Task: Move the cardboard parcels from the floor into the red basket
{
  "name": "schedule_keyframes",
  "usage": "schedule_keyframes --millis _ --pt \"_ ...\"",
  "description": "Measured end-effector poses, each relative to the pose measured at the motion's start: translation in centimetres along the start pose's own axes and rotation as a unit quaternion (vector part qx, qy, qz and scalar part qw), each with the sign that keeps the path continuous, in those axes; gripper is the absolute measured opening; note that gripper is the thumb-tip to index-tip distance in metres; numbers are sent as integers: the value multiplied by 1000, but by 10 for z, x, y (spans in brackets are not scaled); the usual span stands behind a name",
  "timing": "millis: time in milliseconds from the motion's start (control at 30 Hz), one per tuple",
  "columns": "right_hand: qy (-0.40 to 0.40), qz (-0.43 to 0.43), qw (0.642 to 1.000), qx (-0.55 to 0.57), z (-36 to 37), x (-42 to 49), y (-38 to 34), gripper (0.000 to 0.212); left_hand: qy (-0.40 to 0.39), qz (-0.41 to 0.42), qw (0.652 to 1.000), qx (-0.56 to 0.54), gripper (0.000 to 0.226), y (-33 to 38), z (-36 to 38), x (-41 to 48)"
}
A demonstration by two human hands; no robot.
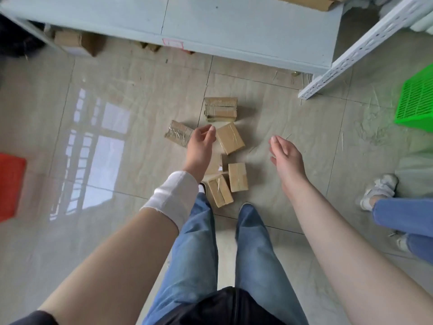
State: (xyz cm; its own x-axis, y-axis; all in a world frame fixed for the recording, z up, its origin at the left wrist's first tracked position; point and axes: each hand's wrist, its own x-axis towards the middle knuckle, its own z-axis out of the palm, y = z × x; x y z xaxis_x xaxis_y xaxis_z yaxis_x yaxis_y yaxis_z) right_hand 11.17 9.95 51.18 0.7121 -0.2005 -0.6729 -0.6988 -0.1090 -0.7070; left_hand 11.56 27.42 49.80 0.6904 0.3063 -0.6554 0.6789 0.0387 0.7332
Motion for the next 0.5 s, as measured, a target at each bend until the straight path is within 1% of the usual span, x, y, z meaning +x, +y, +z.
schedule_keyframes --millis 67,133,367,500 --pt "-32 -1 999 -31 -8 5 12 43 18 -2 1000 -18 40 -18 6 -2" --pt "-48 4 998 -46 -16 5 24 43 28 -10 999 -23 39 -34 9 -8" --pt "-56 24 996 -67 -27 -17 69 43 59 -50 996 -48 39 -88 -7 -40" --pt "-54 24 995 -85 -17 -27 105 43 50 -59 995 -61 39 -131 -25 -48"
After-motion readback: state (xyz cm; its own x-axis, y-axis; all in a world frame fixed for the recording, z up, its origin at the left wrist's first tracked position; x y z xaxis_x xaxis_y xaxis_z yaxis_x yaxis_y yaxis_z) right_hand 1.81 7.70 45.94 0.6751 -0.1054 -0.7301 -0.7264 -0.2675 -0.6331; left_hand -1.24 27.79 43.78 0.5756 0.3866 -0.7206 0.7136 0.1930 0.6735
